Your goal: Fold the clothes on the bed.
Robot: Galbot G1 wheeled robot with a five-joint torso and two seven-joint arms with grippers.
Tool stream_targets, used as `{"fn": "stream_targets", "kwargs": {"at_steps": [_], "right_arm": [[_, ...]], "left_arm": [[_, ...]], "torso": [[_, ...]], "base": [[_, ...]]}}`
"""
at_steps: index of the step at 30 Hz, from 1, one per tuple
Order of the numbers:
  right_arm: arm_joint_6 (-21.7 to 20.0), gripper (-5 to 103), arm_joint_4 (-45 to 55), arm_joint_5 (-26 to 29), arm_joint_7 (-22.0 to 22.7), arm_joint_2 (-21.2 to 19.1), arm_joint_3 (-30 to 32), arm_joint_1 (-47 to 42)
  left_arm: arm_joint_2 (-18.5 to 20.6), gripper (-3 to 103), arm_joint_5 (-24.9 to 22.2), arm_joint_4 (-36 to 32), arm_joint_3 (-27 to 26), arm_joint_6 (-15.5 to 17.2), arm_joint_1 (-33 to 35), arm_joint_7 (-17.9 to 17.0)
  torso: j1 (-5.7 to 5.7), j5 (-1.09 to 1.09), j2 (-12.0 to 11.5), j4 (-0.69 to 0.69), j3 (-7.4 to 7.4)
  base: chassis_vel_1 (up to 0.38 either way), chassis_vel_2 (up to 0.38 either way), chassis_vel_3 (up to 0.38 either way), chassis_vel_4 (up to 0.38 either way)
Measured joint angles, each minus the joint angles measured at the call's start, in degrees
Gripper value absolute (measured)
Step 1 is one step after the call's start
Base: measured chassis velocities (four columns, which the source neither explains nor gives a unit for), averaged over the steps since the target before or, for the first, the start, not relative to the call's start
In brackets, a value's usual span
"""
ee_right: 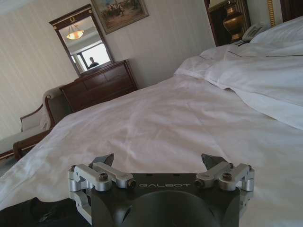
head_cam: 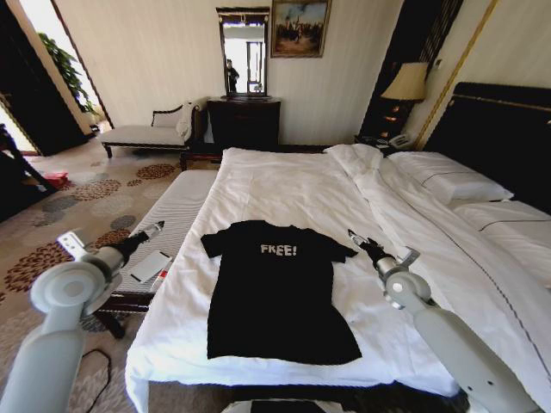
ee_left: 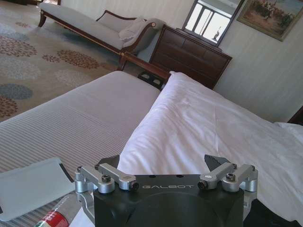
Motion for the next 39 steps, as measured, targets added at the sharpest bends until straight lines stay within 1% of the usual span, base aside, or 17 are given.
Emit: {"fn": "stream_targets", "kwargs": {"at_steps": [1,4,6,9,10,12,14,17,20,21,23,25,29,36,37,38,39], "right_arm": [[0.0,100,0.0,0.0,0.0,0.0,0.0,0.0],[-0.6,100,-1.1,-0.6,2.2,2.3,0.1,-0.4],[-0.8,100,-1.3,-0.7,2.7,2.9,0.2,-0.5],[-2.0,100,-1.0,-0.5,5.1,4.8,1.3,-1.6],[-2.0,100,-1.0,-0.5,5.1,4.8,1.3,-1.6],[-3.4,100,0.4,0.8,7.1,5.9,2.3,-3.2],[-3.8,100,1.1,1.7,7.8,6.5,2.8,-4.2],[-4.2,100,1.9,2.8,8.1,7.1,3.3,-5.3],[-4.6,100,3.5,6.6,8.7,8.6,4.3,-6.7],[-4.6,100,3.5,6.6,8.7,8.6,4.3,-6.7],[-4.7,100,4.2,9.9,8.9,10.0,4.8,-6.9],[-4.7,100,4.2,10.2,8.9,10.2,4.8,-6.9],[-5.0,100,0.9,12.6,8.3,13.8,4.5,-4.1],[-5.1,100,-5.1,12.7,7.7,15.1,4.0,-1.1],[-5.1,101,-6.0,12.7,7.5,15.4,4.0,-0.7],[-5.1,98,-7.2,12.6,7.2,15.8,4.0,-0.2],[-5.1,98,-7.2,12.6,7.2,15.8,4.0,-0.2]], "left_arm": [[0.0,100,0.0,0.0,0.0,0.0,0.0,0.0],[-1.2,100,1.5,0.5,-1.3,0.0,1.6,0.4],[-1.3,100,1.5,0.9,-1.9,0.0,2.0,0.3],[-1.4,100,2.0,2.6,-4.1,0.0,4.2,-1.3],[-1.4,100,2.0,2.6,-4.1,0.0,4.2,-1.3],[-1.7,100,4.5,3.6,-4.8,0.0,7.1,-0.8],[-2.2,100,5.3,3.8,-5.2,0.0,8.6,-0.4],[-3.0,100,6.0,3.6,-5.5,0.0,10.5,-0.1],[-4.4,100,9.4,2.8,-6.0,0.0,14.5,1.1],[-4.4,100,9.4,2.8,-6.0,0.0,14.5,1.1],[-5.0,100,11.2,2.4,-6.5,0.0,16.5,1.8],[-5.1,100,11.3,2.3,-6.6,0.0,16.7,1.8],[-5.8,100,11.7,1.7,-8.1,0.0,18.7,1.5],[-5.5,100,10.8,0.1,-9.8,0.0,18.7,0.6],[-5.4,100,10.5,-0.1,-9.9,0.0,18.6,0.4],[-5.3,100,10.2,-0.4,-10.1,0.0,18.3,0.0],[-5.3,100,10.2,-0.4,-10.1,0.0,18.3,0.0]], "torso": [[0.0,0.0,0.0,0.0,0.0],[0.0,0.02,0.0,0.0,0.0],[0.0,0.03,0.0,0.0,0.0],[0.0,0.02,0.0,0.01,0.0],[0.0,0.02,0.0,0.01,0.0],[0.0,0.0,0.0,0.01,0.0],[0.0,0.01,0.0,0.0,-0.01],[0.0,0.01,0.0,-0.01,-0.01],[0.0,0.01,0.0,0.0,-0.01],[0.0,0.01,0.0,0.0,-0.01],[0.0,0.01,0.0,0.0,-0.01],[-0.01,0.01,0.0,0.0,-0.01],[0.0,0.02,0.0,0.01,-0.01],[0.0,0.01,0.0,0.0,-0.01],[0.0,0.01,0.0,0.0,-0.01],[0.0,0.01,0.0,0.0,-0.01],[0.0,0.01,0.0,0.0,-0.01]], "base": [[0.0,0.0,0.0,0.0],[0.0,0.0,0.0,0.0],[0.0,0.0,0.0,0.0],[0.0,0.0,0.0,0.0],[0.0,0.0,0.0,0.0],[0.0,0.0,0.0,0.0],[0.0,0.0,0.0,0.0],[0.0,0.0,0.0,0.0],[0.0,0.0,0.0,0.0],[0.0,0.0,0.0,0.0],[0.0,0.0,0.0,0.0],[0.0,0.0,0.0,0.0],[0.0,0.0,0.0,0.0],[0.0,0.0,0.0,0.0],[0.0,0.0,0.0,0.0],[0.0,0.0,0.0,0.0],[0.0,0.0,0.0,0.0]]}}
